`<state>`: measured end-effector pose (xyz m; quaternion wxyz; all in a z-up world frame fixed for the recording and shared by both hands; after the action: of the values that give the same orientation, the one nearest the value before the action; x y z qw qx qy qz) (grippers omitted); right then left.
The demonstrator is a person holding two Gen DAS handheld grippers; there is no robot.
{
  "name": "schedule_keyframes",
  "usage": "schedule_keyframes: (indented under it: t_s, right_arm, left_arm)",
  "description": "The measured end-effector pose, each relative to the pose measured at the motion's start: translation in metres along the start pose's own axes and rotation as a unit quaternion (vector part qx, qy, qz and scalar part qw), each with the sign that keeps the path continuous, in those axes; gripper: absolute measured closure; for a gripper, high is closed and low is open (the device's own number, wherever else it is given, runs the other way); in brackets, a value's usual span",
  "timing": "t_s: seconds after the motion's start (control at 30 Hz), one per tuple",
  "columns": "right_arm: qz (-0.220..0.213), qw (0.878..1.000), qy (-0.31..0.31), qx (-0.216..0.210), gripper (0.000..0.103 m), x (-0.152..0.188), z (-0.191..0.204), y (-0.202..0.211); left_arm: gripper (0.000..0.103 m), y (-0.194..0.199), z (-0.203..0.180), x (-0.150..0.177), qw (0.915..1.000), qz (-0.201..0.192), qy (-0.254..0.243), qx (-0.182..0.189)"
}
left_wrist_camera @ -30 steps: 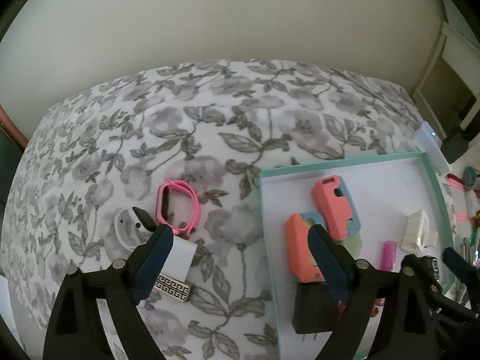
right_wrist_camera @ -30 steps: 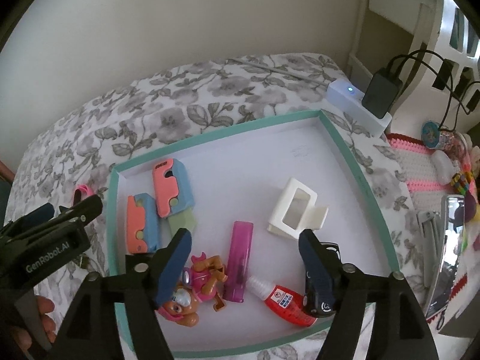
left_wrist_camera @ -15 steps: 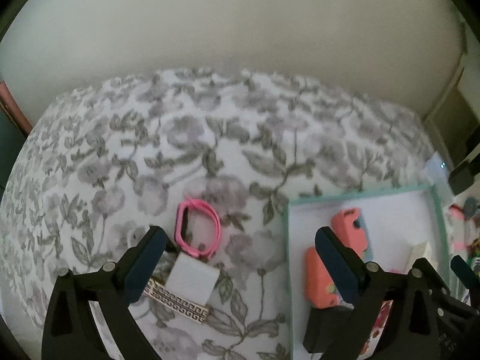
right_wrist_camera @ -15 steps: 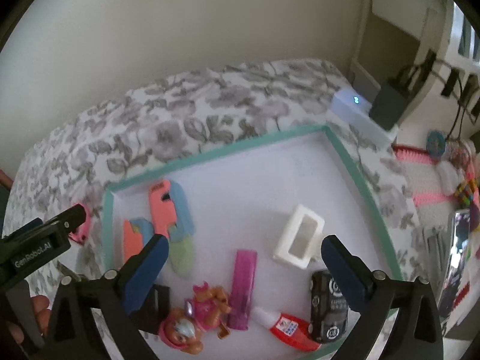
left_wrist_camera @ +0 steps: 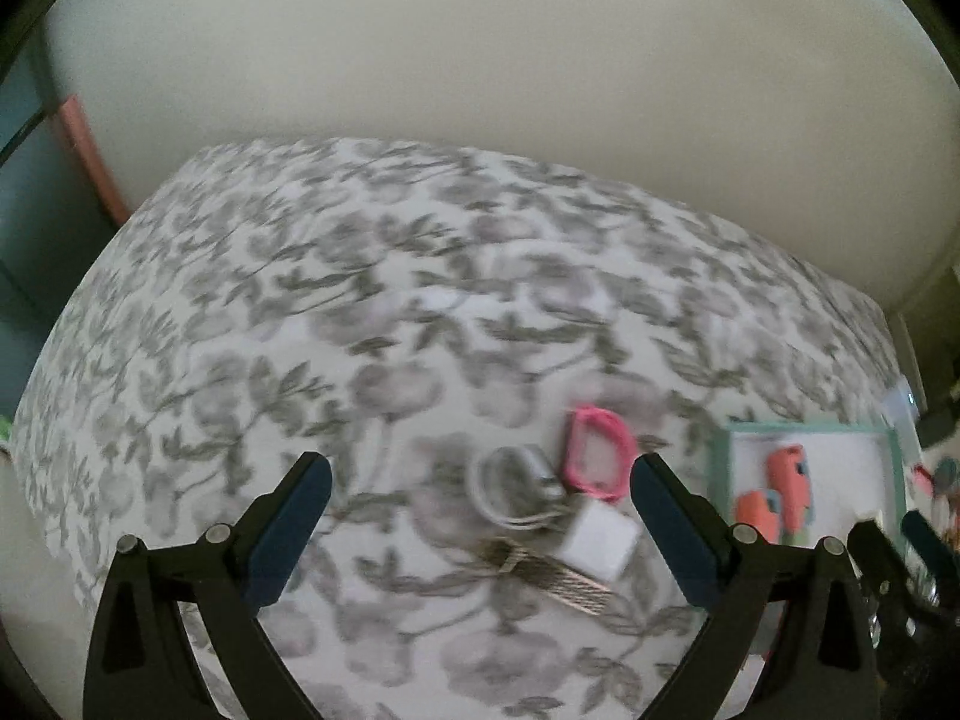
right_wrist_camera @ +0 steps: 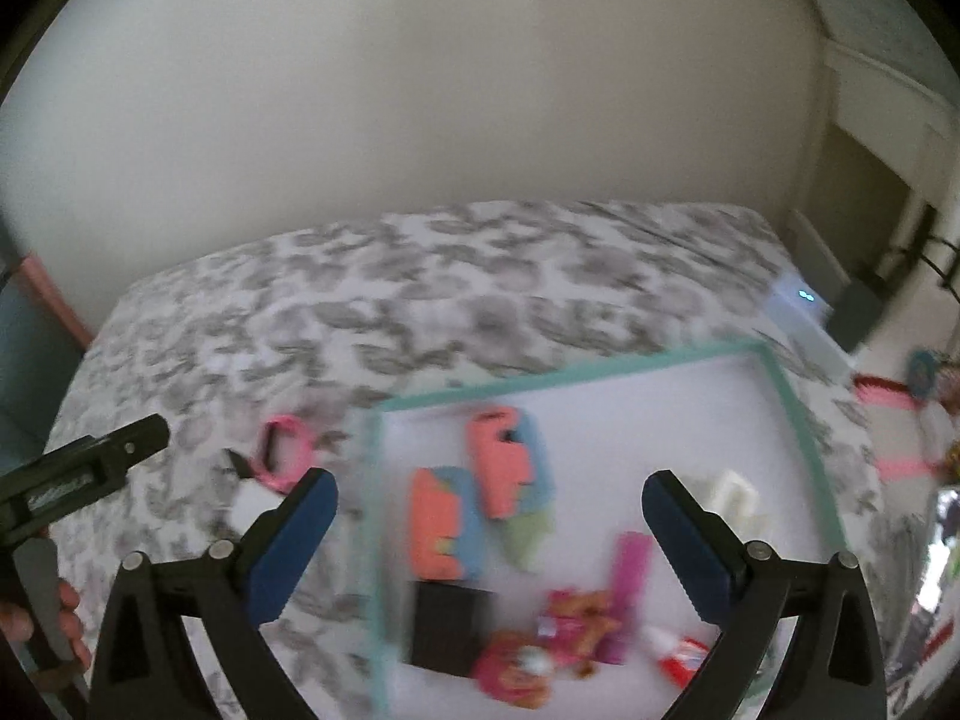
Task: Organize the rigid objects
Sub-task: 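Move both tools back over the white earbud case and white charger block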
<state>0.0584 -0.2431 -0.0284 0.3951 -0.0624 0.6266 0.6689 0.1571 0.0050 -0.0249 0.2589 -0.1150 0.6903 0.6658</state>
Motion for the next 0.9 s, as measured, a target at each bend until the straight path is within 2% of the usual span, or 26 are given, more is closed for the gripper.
schedule_keyframes:
  t_s: [0.17,0.4,0.5,0.67,0.9]
  right_arm:
    - [0.022,0.999,0.025,-0.037,0.000,0.010,0.042,-0.018]
    - [0.058,0.995,0.065,-0.050,0.001,0.030,0.089,-0.049]
    - [0.074,0.993,0.070,-0.058,0.005,0.037,0.101,-0.061]
    - [0.090,0.991,0.081,-0.065,0.008,0.045,0.117,-0.080]
    - [0.105,0.989,0.087,-0.062,0.009,0.050,0.127,-0.101]
  left_arm:
    - [0.003,-0.022,0.023,0.007,0.9992,0.034,0.022,0.000]
    - [0.003,-0.059,0.033,0.017,0.9955,0.082,0.041,0.024]
    - [0.003,-0.074,0.035,0.020,0.9932,0.099,0.052,0.033]
    - [0.003,-0.090,0.037,0.022,0.9911,0.113,0.059,0.039]
    - [0.003,-0.102,0.032,0.020,0.9914,0.119,0.044,0.033]
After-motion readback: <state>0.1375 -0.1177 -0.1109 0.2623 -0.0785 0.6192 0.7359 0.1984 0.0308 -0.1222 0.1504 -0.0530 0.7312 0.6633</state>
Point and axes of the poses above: each gripper's, at about its wrist camera, not at the fingertips, and y roughly against the way its jaws point, z to its left, x to its underside, the point moved 2 cm from there along -y, roughly the way its jaws point, and after that the axes turned 6 degrees about -y, right-handed, at the moved point
